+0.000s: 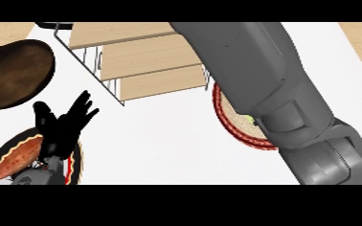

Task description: Pick the croissant from the placemat and place it in the tiered shelf

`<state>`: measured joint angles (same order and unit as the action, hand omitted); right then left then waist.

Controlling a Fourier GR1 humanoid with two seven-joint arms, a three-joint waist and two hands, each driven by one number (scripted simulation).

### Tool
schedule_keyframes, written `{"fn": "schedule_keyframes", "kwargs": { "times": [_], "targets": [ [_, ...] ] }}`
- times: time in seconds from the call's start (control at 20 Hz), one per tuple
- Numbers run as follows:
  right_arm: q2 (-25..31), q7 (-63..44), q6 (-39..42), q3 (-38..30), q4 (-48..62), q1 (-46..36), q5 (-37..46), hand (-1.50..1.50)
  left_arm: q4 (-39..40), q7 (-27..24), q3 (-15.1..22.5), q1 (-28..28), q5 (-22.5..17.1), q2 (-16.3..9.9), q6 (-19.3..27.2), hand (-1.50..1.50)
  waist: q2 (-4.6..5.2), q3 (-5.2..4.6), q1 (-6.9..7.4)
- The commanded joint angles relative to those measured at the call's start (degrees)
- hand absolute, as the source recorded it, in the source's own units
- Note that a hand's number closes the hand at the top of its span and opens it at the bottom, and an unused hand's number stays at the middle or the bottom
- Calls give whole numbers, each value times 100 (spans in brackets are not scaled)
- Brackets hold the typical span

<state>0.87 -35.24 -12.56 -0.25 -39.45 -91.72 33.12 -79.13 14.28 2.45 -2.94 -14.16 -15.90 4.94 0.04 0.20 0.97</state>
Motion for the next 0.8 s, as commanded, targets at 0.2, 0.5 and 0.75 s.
{"fn": "schedule_keyframes", "kwargs": {
  "times": [0.2, 0.5, 0.75],
  "targets": [
    [-85, 46, -877, -747, -427, 11, -755, -150, 290, -8, -57, 63, 8, 8, -125, 0, 18, -24, 4],
    [169, -168, -1292, -1030, -893, 55, -986, -150, 296, 183, -151, -81, 35, 96, 65, 0, -12, -22, -100],
    [716, -363, -1765, -967, -599, 100, -406, -150, 21, 329, -105, 149, 46, -77, -131, 0, -8, -23, -58]
  ]
}}
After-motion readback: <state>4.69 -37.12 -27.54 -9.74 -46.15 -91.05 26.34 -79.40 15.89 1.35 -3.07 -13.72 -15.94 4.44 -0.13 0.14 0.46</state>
